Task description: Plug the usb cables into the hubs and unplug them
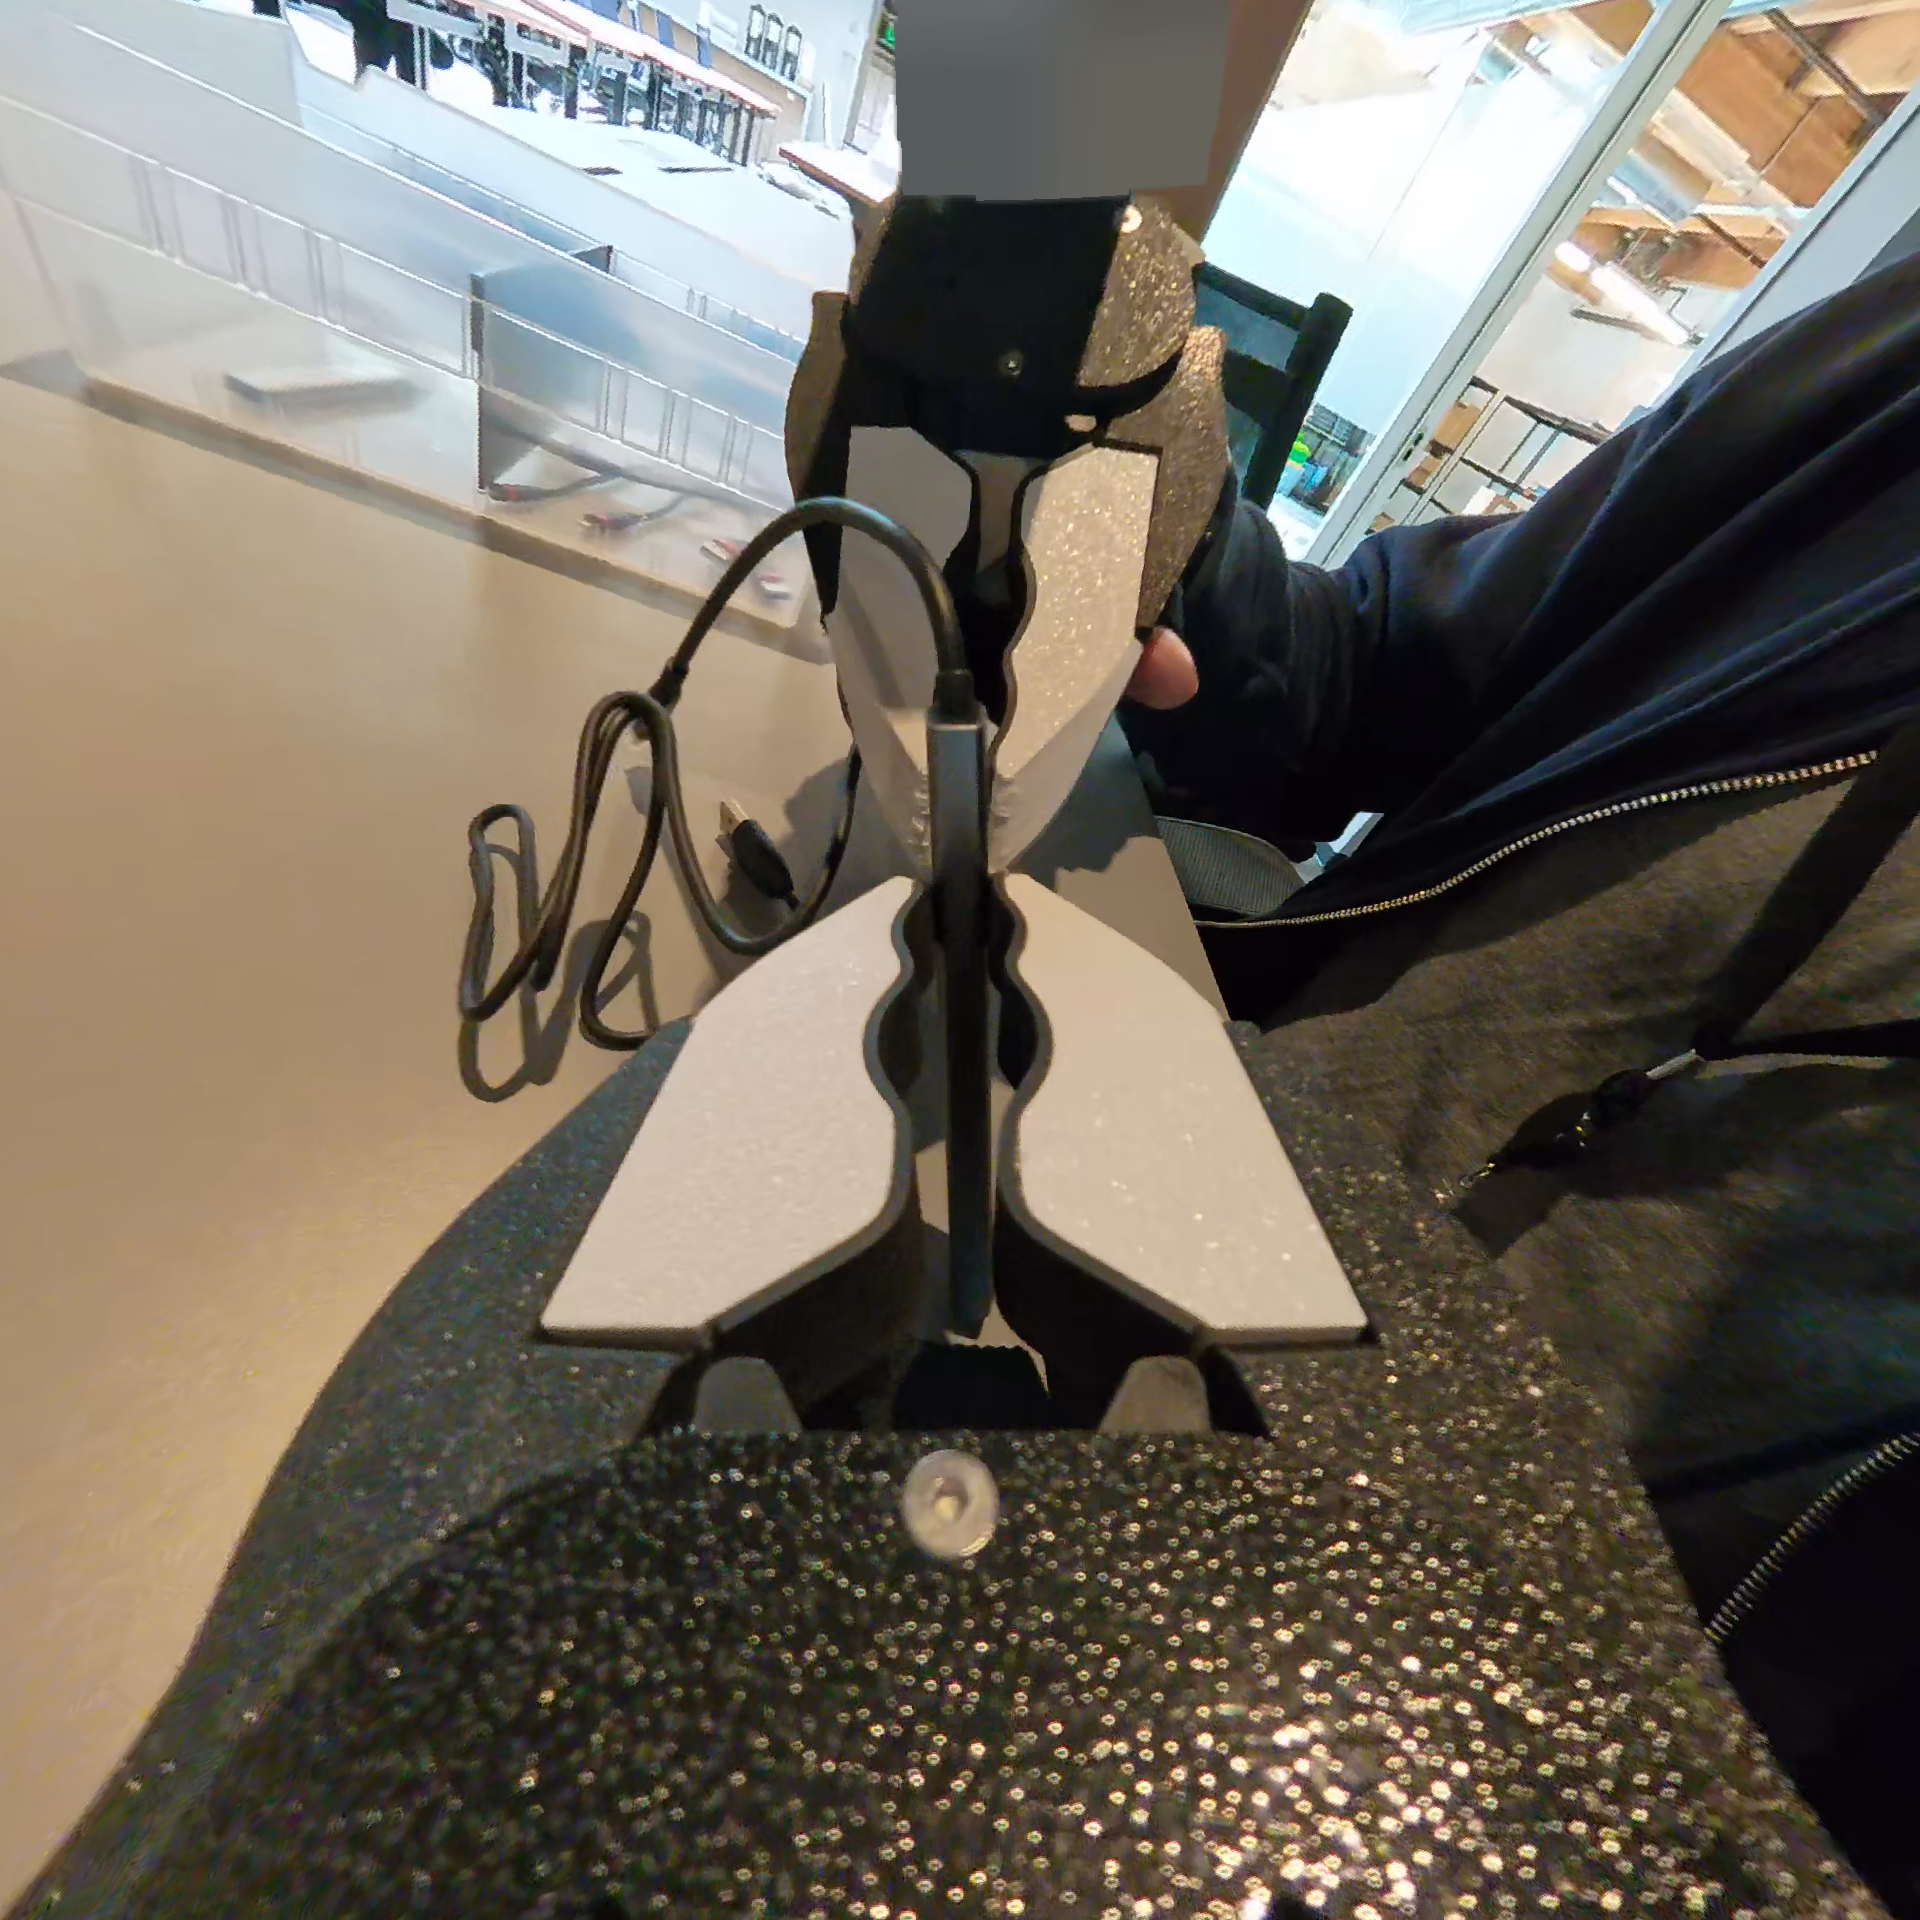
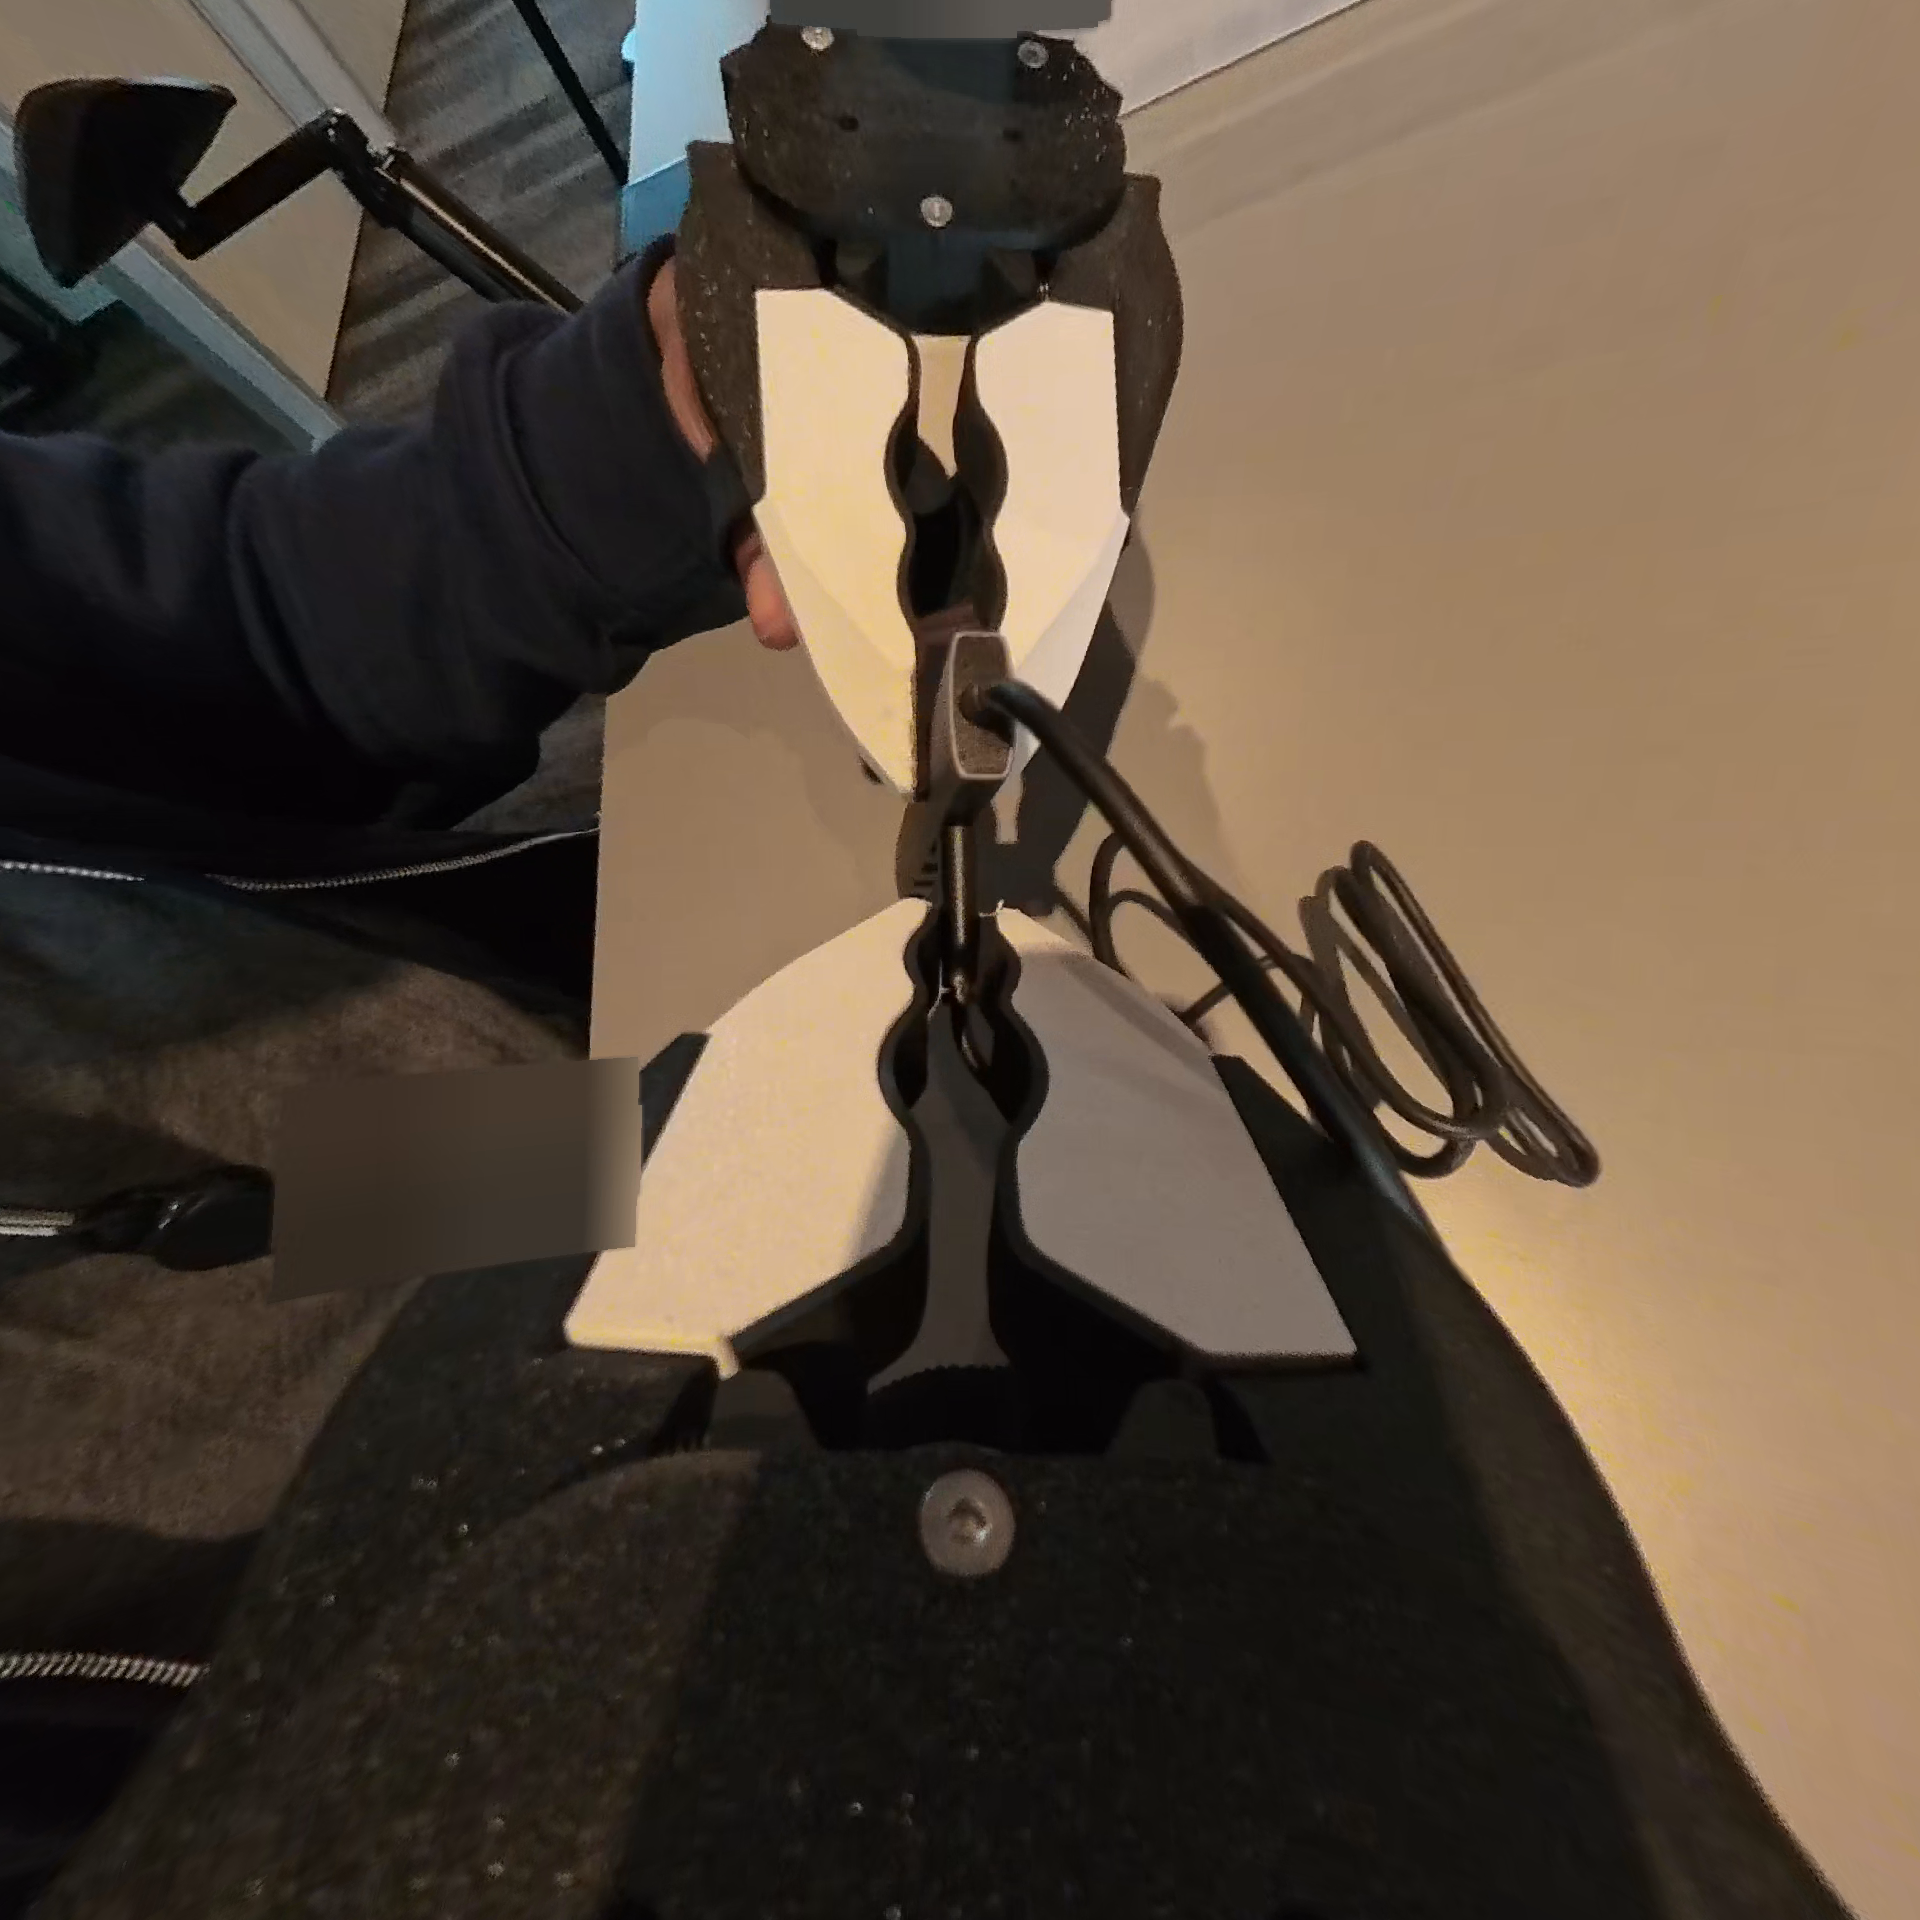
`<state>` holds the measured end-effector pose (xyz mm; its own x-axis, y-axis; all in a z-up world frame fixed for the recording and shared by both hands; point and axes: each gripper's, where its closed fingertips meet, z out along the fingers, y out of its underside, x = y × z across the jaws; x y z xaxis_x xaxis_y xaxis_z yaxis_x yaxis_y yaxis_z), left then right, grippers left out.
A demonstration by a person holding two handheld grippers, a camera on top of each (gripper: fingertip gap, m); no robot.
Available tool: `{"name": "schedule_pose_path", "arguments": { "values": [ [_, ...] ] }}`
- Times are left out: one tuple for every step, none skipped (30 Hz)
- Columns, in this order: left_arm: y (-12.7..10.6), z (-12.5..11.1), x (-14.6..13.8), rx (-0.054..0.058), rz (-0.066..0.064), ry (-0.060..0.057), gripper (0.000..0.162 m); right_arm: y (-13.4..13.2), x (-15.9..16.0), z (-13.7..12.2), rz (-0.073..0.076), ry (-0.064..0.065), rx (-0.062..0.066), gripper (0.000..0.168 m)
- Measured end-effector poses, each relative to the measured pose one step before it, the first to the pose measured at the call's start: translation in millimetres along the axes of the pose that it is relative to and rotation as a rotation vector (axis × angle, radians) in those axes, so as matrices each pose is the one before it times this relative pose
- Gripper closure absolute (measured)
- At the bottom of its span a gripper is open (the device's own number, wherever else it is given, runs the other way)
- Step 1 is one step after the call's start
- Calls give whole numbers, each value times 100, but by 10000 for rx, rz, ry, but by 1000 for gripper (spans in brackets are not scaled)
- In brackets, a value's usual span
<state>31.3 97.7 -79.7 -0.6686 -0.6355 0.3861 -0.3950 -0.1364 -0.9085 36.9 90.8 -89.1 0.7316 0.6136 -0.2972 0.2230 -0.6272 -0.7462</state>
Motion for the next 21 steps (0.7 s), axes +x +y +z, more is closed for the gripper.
{"name": "schedule_pose_path", "arguments": {
  "values": [
    [2,-66,-54,7,-24,-32,152,-80,50,38,35,8,33,163],
    [20,-84,72,-9,-9,41,152,-77,-25,37,15,-41,43,163],
    [46,-58,1,-16,-1,10,152,-48,-32,51,-15,-20,21,163],
    [-3,-24,-84,30,-41,-38,152,-15,37,37,-9,29,3,163],
    [1,2,56,9,-9,37,152,-14,-6,0,-2,-26,4,163],
    [8,6,67,-4,23,37,152,2,-60,-6,-16,-60,0,163],
    [-9,21,0,2,-3,4,152,14,-25,-14,-15,-15,-13,163],
    [32,24,69,-25,-32,62,152,35,-58,-1,-18,-29,-46,163],
    [180,60,169,-153,24,105,152,113,-135,28,-48,-80,-129,163],
    [9,14,-89,5,25,-67,152,85,-11,40,-48,13,-126,163],
    [-11,2,-73,23,-80,-12,152,19,65,11,-23,40,-96,163],
    [-6,-36,5,1,1,5,152,-10,19,18,-14,-25,-70,163],
    [-41,-48,-53,40,40,-52,152,-46,31,13,-4,-18,-20,163],
    [-149,-108,-119,137,-35,-77,152,-133,97,-21,28,38,78,163],
    [-186,-160,-154,167,-65,-87,152,-229,163,-36,62,73,183,163],
    [-182,-155,-68,146,-56,-26,152,-261,104,-27,72,24,243,162],
    [-167,-113,52,141,-53,52,152,-229,-28,-26,62,-53,246,162],
    [-151,-52,20,126,-23,11,152,-186,-24,-76,56,-37,224,162],
    [-50,-42,-96,59,-16,-54,152,-290,15,-161,70,4,289,158],
    [-117,-79,-158,100,-43,-82,152,-413,-13,-258,99,-2,374,151],
    [-245,-168,-197,195,-95,-73,152,-418,-54,-310,86,-8,382,145]
  ]
}}
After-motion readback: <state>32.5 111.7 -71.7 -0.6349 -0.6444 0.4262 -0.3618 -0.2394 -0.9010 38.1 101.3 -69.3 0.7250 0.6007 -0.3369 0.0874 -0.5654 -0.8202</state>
